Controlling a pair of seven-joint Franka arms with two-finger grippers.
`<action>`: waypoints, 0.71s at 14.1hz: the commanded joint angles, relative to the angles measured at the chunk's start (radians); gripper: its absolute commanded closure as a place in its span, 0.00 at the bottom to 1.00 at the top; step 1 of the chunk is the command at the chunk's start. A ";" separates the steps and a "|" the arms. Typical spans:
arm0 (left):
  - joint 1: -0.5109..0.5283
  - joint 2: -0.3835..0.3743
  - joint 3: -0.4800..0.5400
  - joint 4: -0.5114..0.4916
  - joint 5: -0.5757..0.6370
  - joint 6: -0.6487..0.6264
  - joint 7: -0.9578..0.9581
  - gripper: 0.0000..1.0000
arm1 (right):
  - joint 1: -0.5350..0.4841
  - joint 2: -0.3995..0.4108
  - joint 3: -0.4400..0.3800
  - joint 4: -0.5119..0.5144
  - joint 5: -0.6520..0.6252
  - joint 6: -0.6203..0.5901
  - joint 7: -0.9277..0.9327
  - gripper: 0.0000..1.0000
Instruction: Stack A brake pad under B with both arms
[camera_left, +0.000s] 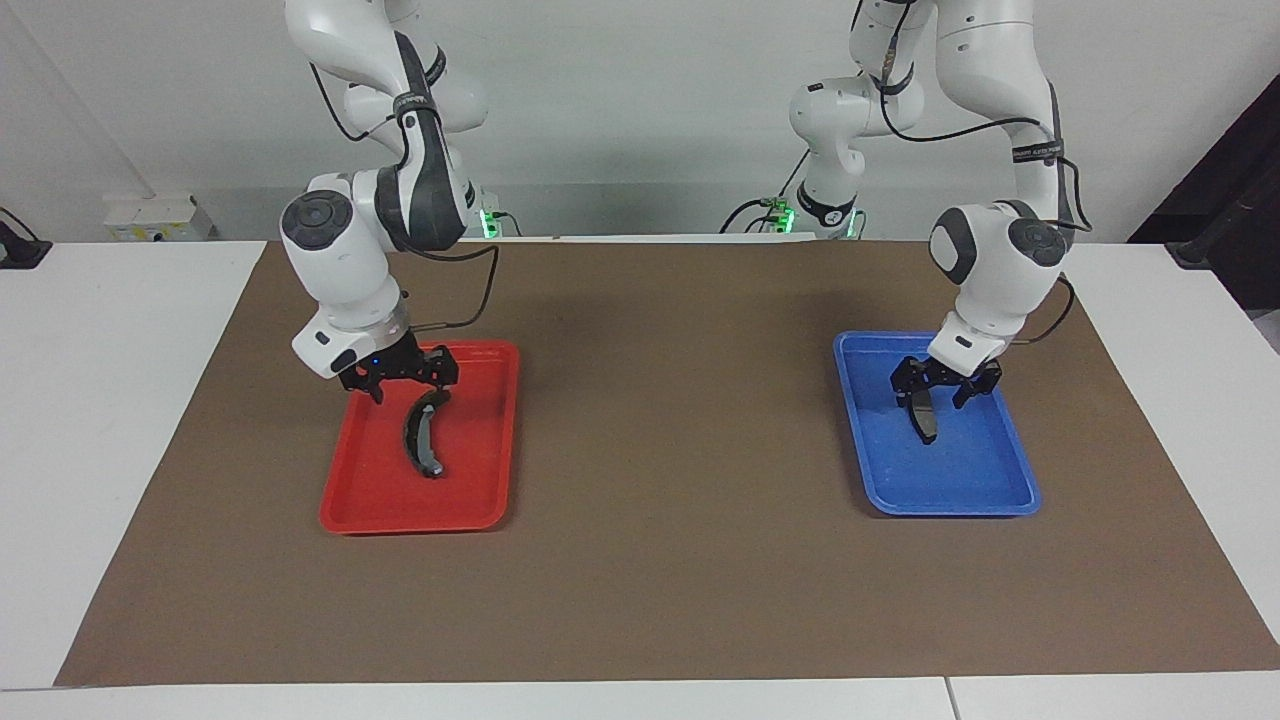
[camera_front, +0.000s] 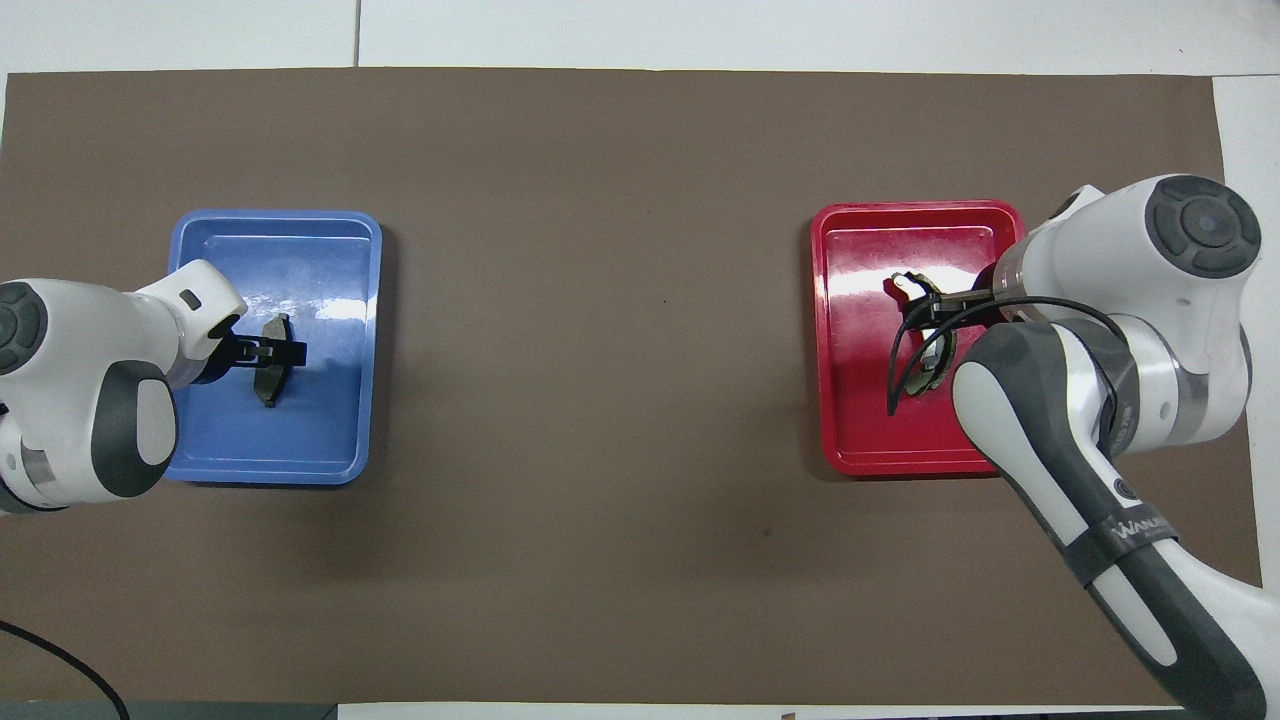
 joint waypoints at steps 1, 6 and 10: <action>-0.005 0.034 0.002 -0.010 0.005 0.060 -0.010 0.02 | -0.018 0.020 0.004 -0.035 0.013 0.049 -0.018 0.03; -0.004 0.057 0.005 -0.018 0.005 0.068 -0.013 0.17 | -0.023 0.089 0.004 -0.038 0.013 0.108 -0.024 0.11; -0.004 0.054 0.016 -0.021 0.005 0.028 -0.010 0.81 | -0.047 0.125 0.004 -0.035 0.013 0.128 -0.043 0.11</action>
